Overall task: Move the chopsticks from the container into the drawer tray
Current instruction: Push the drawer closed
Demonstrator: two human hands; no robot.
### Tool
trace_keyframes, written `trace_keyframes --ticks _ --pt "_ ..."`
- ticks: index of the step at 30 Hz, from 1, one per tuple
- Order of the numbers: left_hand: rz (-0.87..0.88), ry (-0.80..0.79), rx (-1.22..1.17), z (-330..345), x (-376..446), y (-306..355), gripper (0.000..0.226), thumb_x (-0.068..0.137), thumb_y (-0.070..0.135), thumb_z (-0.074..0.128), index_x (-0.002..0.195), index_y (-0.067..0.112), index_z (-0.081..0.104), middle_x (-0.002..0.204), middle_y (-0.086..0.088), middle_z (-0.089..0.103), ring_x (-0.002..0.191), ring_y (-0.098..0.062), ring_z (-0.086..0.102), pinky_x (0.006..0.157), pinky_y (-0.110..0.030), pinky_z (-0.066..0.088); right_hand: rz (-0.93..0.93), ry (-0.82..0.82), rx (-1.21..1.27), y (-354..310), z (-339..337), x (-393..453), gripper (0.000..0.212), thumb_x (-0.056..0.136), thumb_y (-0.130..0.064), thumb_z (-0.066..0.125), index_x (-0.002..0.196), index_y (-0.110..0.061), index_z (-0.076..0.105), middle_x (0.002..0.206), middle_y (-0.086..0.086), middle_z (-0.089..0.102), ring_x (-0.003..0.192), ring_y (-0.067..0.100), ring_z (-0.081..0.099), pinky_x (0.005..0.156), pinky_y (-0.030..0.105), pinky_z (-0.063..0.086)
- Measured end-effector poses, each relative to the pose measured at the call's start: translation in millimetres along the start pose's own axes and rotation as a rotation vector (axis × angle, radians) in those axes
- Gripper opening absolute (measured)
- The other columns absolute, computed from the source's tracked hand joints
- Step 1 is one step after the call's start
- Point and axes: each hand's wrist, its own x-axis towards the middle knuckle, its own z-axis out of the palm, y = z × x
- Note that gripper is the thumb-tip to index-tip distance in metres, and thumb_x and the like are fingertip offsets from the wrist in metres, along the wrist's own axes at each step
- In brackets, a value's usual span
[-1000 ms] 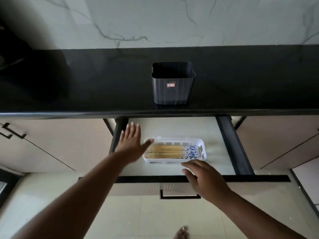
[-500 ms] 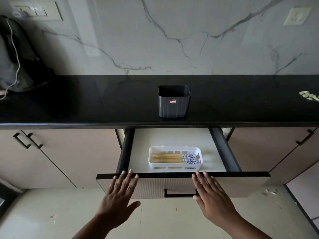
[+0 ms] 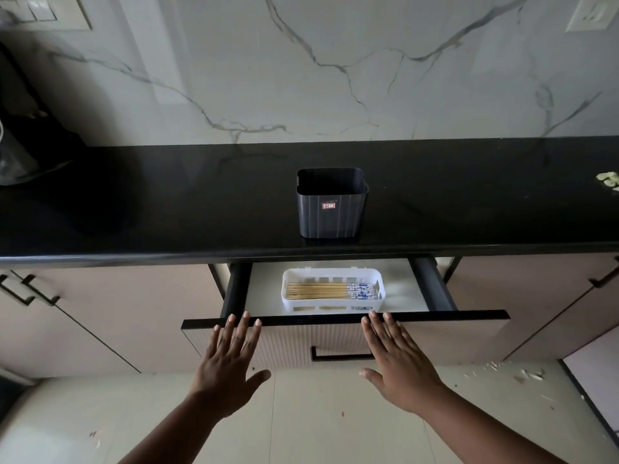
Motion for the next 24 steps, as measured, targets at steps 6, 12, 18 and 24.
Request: trace_keyframes --ticks 6,12,18,24 --pt "-0.084 -0.025 0.025 0.6 60.2 -8.3 0.089 0.085 0.074 0.024 0.151 0.014 0.024 0.156 -0.015 0.027 0.148 -0.027 -0.003 0.117 -0.046 -0.001 -0.033 0.062 -0.001 22.9 7.5 61.4 0.09 0.081 -0.064 0.037 0.151 -0.009 0.026 0.16 0.011 0.022 0.146 0.029 0.006 0.114 0.04 0.008" --pt "-0.087 0.023 0.069 5.5 112.1 -20.5 0.086 0.087 0.074 0.016 0.149 0.015 0.03 0.161 -0.014 0.009 0.148 -0.031 0.003 0.117 -0.054 -0.001 -0.037 0.078 0.011 45.1 7.2 121.2 0.091 0.081 -0.064 0.035 0.151 -0.008 0.021 0.155 0.014 0.031 0.146 0.029 0.01 0.112 0.042 0.014" --pt "-0.056 0.24 0.053 -6.5 137.3 -19.1 0.087 0.087 0.068 0.03 0.155 0.017 0.009 0.163 -0.01 -0.005 0.149 -0.029 -0.003 0.118 -0.053 -0.004 -0.191 0.191 -0.032 51.1 20.7 111.8 0.081 0.089 -0.056 0.044 0.148 -0.003 0.03 0.158 0.015 0.026 0.15 0.028 0.005 0.116 0.044 0.014" --pt "-0.024 0.398 -0.232 -66.3 200.8 -4.1 0.079 0.095 0.064 0.019 0.154 0.019 -0.007 0.163 -0.006 -0.012 0.149 -0.025 -0.011 0.119 -0.041 -0.009 -0.042 0.566 0.541 47.8 -51.8 155.5 0.079 0.093 -0.054 0.043 0.152 -0.009 0.017 0.16 0.012 0.016 0.149 0.024 0.014 0.12 0.031 0.015"
